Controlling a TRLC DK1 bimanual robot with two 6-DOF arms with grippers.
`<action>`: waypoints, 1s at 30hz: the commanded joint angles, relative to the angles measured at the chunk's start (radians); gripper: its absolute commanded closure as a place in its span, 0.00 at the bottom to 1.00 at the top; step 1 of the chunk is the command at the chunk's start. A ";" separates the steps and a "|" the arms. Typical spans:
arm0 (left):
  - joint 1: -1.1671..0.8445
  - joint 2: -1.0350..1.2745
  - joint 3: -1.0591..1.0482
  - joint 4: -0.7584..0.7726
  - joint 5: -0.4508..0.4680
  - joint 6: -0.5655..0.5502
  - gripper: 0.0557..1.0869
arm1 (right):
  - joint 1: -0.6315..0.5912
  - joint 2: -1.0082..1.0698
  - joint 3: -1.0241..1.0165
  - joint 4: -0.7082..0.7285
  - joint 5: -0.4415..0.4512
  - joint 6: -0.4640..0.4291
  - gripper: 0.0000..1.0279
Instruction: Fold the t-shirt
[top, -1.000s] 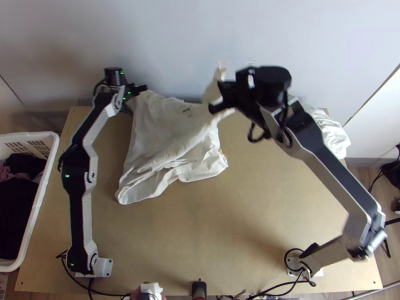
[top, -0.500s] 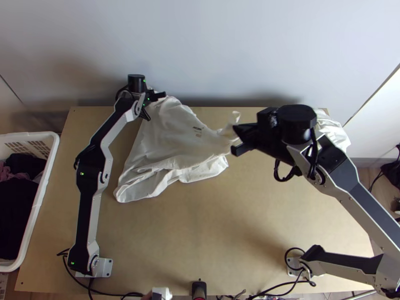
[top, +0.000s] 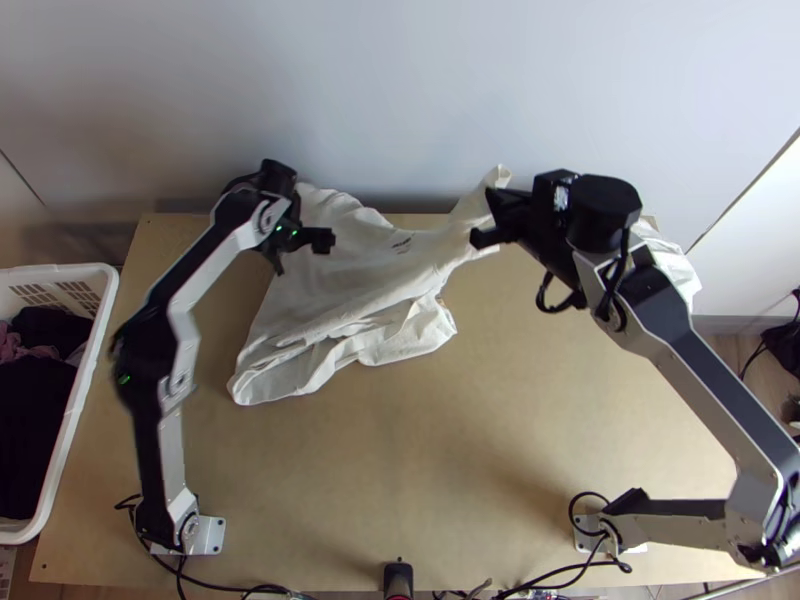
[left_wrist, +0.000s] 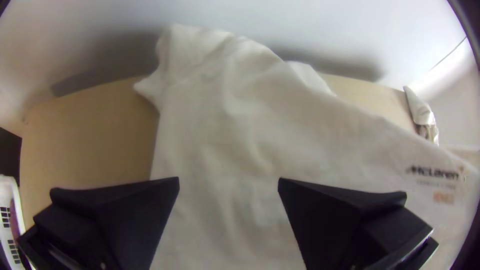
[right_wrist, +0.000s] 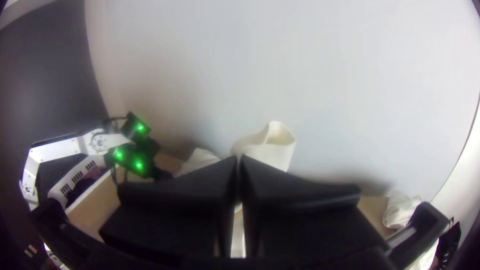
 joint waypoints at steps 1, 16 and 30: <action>-0.045 -0.301 -0.374 0.064 0.053 0.055 0.04 | -0.009 0.091 0.074 0.062 0.010 0.013 0.97; -0.156 -0.658 -0.477 0.019 0.056 0.080 0.04 | -0.044 0.157 0.079 0.071 0.010 0.017 0.97; -0.518 -0.834 -0.906 0.366 0.030 0.097 0.04 | -0.046 0.211 0.135 0.065 0.012 0.033 0.97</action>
